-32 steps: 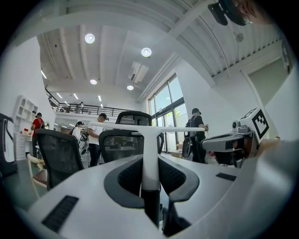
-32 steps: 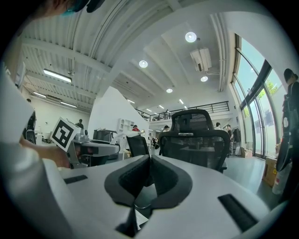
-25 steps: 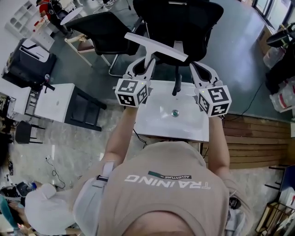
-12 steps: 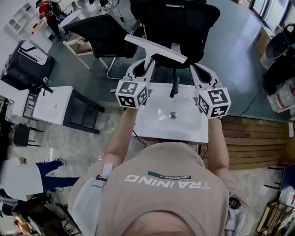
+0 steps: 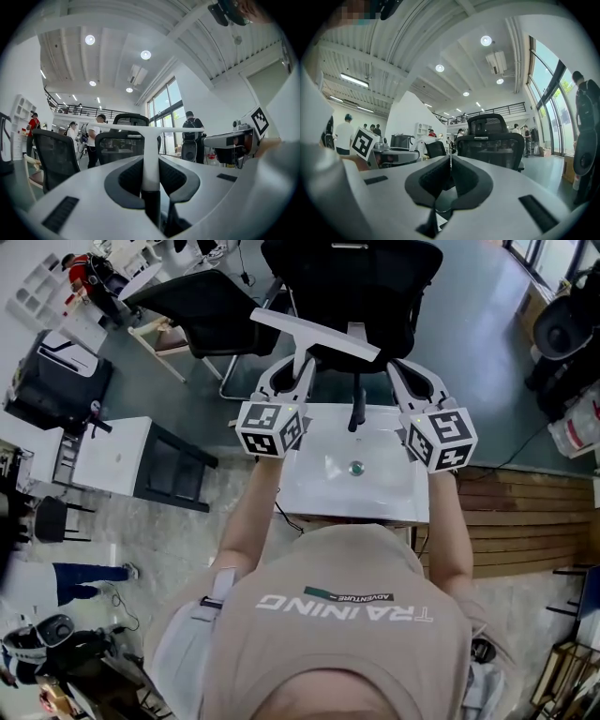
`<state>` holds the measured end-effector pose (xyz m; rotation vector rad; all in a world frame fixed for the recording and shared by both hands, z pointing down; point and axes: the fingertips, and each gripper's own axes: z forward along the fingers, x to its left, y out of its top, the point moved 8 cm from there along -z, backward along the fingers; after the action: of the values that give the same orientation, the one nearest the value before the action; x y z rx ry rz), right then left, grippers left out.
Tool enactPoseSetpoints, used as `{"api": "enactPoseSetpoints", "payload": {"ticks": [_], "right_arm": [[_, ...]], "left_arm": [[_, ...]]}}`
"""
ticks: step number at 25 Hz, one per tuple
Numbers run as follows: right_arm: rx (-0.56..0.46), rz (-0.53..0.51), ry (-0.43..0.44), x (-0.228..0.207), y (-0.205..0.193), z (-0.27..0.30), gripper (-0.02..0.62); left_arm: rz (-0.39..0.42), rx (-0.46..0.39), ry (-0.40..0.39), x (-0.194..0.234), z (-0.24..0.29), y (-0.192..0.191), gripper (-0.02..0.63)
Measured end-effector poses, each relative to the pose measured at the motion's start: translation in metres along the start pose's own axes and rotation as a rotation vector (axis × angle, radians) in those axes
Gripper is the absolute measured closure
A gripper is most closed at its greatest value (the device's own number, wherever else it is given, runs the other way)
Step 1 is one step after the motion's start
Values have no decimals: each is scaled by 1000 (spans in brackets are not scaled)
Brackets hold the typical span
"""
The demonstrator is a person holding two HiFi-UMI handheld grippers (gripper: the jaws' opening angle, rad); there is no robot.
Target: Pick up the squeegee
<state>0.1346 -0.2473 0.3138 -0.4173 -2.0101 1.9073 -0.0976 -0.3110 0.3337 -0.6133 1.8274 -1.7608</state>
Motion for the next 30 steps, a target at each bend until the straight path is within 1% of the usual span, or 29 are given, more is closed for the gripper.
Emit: {"api": "enactPoseSetpoints", "payload": {"ticks": [7, 15, 19, 25, 27, 30], "right_arm": [[12, -31, -13, 0, 1, -1, 560], [15, -69, -33, -8, -8, -9, 560], [9, -36, -22, -9, -11, -11, 560], [21, -27, -17, -5, -16, -12, 560], [26, -22, -20, -6, -19, -11, 560], [34, -21, -20, -5, -22, -10, 560]], "left_arm": [[-20, 13, -6, 2, 5, -6, 525], [-29, 35, -14, 0, 13, -19, 525], [-38, 42, -12, 1, 13, -23, 525], [-27, 44, -6, 0, 10, -23, 525], [-18, 54, -6, 1, 12, -27, 525], [-25, 65, -5, 4, 13, -33, 525]]}}
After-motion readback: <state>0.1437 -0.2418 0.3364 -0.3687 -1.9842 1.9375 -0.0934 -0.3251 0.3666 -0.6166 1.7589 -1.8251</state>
